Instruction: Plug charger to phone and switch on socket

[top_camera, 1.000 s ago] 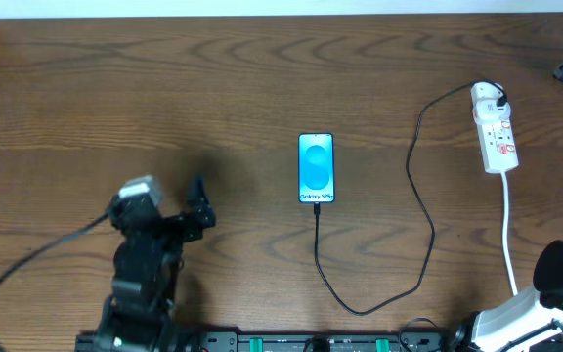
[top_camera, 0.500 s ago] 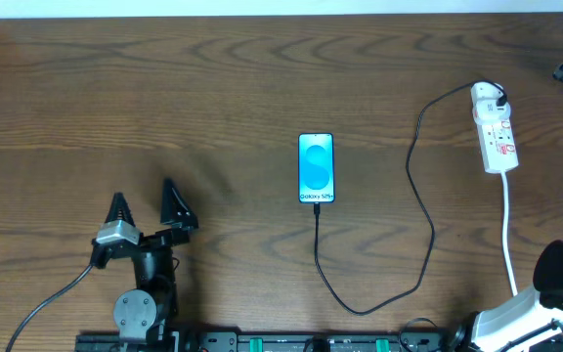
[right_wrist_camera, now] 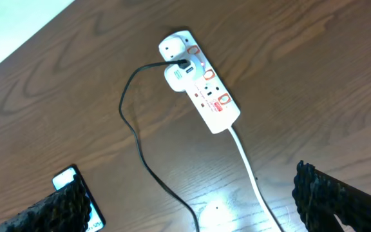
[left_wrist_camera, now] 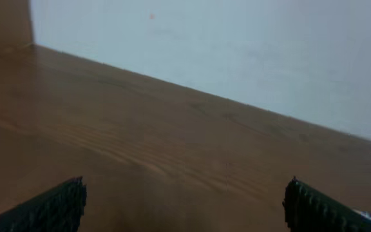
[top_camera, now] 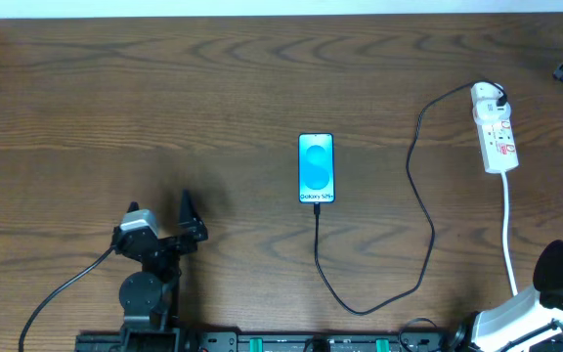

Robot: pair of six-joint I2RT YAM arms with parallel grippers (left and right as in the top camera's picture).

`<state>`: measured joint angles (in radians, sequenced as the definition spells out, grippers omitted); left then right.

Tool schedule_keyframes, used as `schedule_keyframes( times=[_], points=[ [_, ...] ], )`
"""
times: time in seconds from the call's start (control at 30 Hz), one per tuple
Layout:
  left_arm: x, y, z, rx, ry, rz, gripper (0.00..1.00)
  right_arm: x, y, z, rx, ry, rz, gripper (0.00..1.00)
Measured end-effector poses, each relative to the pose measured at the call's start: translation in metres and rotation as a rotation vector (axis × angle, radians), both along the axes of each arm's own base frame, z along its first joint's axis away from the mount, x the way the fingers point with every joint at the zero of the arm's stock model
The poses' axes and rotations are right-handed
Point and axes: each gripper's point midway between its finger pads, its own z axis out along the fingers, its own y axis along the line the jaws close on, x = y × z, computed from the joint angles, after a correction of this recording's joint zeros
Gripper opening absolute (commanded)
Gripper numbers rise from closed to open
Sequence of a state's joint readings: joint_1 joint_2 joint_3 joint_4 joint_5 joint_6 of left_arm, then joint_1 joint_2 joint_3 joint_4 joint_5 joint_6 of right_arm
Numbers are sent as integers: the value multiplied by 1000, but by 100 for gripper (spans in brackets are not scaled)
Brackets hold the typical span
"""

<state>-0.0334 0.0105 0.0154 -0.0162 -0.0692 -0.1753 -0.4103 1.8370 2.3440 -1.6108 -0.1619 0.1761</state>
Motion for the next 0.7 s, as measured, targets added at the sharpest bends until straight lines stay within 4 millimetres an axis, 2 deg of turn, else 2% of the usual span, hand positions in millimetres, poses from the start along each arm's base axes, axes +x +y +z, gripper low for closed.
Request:
schedule_keyframes(
  times=[0.27, 0.7],
  points=[
    [0, -8, 0, 88, 13, -59, 98, 0, 0, 0, 0, 0, 0, 99],
    [0, -11, 0, 99, 14, -74, 98, 0, 0, 0, 0, 0, 0, 99]
  ],
)
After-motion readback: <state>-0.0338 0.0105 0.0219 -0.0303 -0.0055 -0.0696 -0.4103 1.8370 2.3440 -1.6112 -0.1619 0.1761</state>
